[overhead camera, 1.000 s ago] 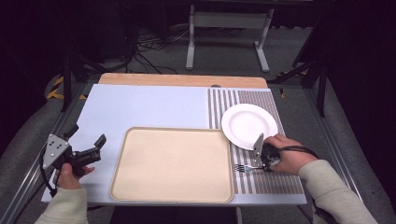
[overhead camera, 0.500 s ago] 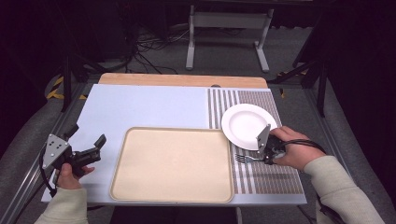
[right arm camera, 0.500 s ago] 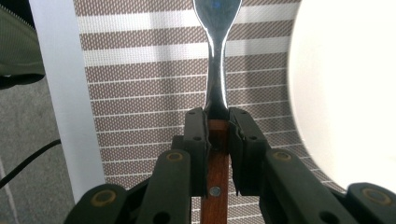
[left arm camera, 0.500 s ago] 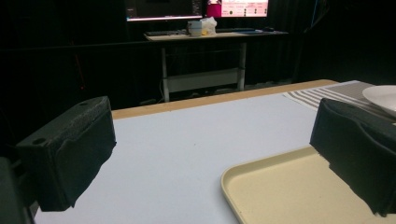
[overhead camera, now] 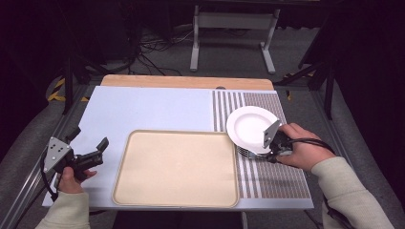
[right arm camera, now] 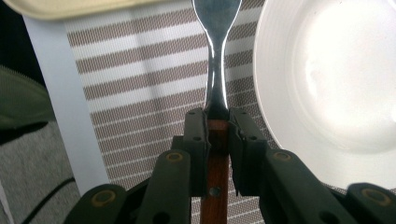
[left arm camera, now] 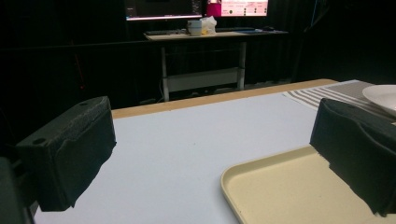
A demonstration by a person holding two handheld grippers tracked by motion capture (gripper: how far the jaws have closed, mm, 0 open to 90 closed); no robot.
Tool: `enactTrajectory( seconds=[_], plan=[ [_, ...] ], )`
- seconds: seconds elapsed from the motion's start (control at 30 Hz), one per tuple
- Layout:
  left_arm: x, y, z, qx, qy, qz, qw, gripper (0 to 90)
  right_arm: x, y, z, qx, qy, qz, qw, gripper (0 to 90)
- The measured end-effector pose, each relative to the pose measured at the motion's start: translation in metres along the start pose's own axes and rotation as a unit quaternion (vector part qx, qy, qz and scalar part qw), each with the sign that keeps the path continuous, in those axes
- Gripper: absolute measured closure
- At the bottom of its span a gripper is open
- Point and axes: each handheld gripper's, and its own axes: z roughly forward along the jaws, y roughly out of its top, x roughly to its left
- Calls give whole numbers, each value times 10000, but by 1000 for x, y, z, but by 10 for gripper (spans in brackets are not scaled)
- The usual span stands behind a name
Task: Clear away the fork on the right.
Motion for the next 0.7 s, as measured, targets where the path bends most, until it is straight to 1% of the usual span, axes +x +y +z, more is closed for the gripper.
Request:
enactTrajectory(
  seconds=[0.07,0.1,0.2,0.27,0.3,0.33,0.4,0.43,0.47,0.5,0.53,0.57,0.6,0.67,0.7],
  plan=[
    [0,0,0,1,2,-1,10000,7,0,2,-2,-115,-18,210,9997,781],
    [0,0,0,-2,5,-6,10000,7,0,3,-3,-162,9,258,9995,781],
    [0,0,0,-6,9,-24,10000,7,0,6,-5,-310,60,574,9979,781],
    [0,-1,0,-4,7,-29,10000,7,-1,8,-6,-381,68,636,9972,781],
    [0,-1,0,-2,5,-26,10000,7,-1,9,-6,-440,83,705,9965,781],
    [0,-1,0,-1,3,-25,10000,7,-1,11,-7,-525,100,821,9952,781],
    [0,-1,0,-2,2,-29,10000,7,0,15,-6,-630,148,944,9934,781],
    [0,-1,0,-2,2,-29,10000,7,0,15,-6,-630,148,944,9934,781],
    [0,-1,0,-4,3,-31,10000,7,0,17,-5,-700,162,1019,9922,781],
    [0,-1,0,-5,3,-33,10000,7,1,22,-5,-765,235,1204,9895,780],
    [0,-1,0,-6,3,-35,10000,7,1,24,-5,-783,235,1287,9883,781],
    [0,-1,0,-8,3,-36,10000,7,1,26,-5,-799,231,1298,9880,781],
    [1,0,0,-8,4,-36,10000,7,2,28,-5,-846,241,1406,9862,781],
    [1,0,0,-6,7,-28,10000,7,2,32,-6,-916,305,1710,9805,781],
    [1,0,0,-6,7,-28,10000,7,2,35,-6,-908,301,1817,9787,781]
  ],
)
